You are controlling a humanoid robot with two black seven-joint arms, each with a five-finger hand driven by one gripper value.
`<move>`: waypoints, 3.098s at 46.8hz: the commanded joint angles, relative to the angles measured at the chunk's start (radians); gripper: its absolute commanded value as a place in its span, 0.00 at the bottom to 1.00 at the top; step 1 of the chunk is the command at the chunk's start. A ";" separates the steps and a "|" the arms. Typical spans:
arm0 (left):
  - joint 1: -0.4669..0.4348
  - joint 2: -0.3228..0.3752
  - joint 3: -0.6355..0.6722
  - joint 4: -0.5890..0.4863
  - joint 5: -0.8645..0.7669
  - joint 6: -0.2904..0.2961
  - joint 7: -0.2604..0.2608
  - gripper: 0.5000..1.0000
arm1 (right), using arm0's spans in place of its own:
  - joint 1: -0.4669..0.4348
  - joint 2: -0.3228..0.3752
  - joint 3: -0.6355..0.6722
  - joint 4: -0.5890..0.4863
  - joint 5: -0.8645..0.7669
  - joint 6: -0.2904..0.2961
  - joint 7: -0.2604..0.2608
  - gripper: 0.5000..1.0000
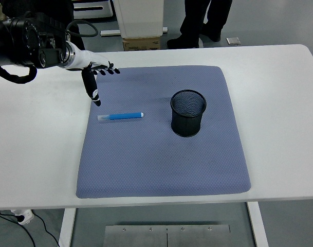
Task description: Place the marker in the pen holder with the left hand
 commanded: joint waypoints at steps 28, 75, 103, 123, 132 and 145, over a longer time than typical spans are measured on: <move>0.098 0.000 -0.080 0.000 -0.007 0.071 -0.003 1.00 | 0.000 0.000 0.000 0.000 0.000 0.000 0.000 1.00; 0.147 0.000 -0.082 0.000 -0.008 0.107 -0.003 0.92 | 0.000 0.000 0.000 0.000 0.000 0.001 0.000 1.00; 0.150 0.000 -0.085 0.000 -0.010 0.105 -0.003 0.55 | 0.000 0.000 0.000 0.000 0.000 0.000 0.000 1.00; 0.150 0.000 -0.103 0.000 -0.010 0.105 -0.003 0.55 | 0.000 0.000 0.001 -0.001 0.000 0.000 0.000 1.00; 0.150 0.000 -0.129 0.000 -0.010 0.104 -0.003 0.57 | 0.000 0.000 0.000 -0.001 0.000 0.000 0.000 1.00; 0.167 0.000 -0.134 0.000 -0.010 0.107 -0.002 0.57 | 0.000 0.000 0.000 0.000 0.000 0.000 0.000 1.00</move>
